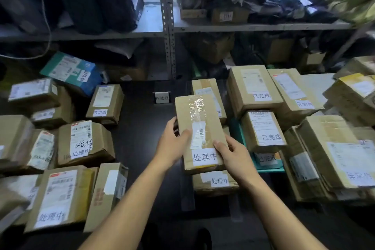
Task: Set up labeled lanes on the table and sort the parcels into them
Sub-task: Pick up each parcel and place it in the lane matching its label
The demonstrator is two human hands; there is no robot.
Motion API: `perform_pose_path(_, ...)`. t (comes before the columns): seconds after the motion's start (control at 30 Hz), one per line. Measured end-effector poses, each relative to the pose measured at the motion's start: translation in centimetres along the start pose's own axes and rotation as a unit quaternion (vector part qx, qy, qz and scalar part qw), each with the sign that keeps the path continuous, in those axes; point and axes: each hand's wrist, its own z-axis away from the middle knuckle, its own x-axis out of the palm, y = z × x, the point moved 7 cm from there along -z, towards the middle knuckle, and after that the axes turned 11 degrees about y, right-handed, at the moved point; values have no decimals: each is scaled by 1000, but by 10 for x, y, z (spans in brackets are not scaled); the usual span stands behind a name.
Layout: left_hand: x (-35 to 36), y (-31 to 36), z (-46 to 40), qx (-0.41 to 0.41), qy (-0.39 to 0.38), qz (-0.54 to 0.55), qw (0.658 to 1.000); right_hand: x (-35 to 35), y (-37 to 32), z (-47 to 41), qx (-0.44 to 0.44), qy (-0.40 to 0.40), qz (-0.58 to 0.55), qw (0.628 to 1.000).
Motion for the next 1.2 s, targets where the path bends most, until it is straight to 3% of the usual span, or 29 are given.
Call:
perform_pose_path(0.4,80,-80,20,-79,-68,-34,994,-40,90,-12,62,-7,137,989)
perform_pose_path(0.67,93,-86,13,-57,-29,-30,998,-39,91,-27,52,10,207,977)
perform_pose_path(0.93,97,-82,13,-54,-37,-44,997,-41,88,-33,39,7,231,972)
perform_pose_path(1.03,92,-82,14,-64,-22,-36,997,-40,75,-31,-4,23,243,970)
perform_pose_path(1.2,71,-61,12,-17,52,-73,996,-21,33,-26,-162,40,302,938)
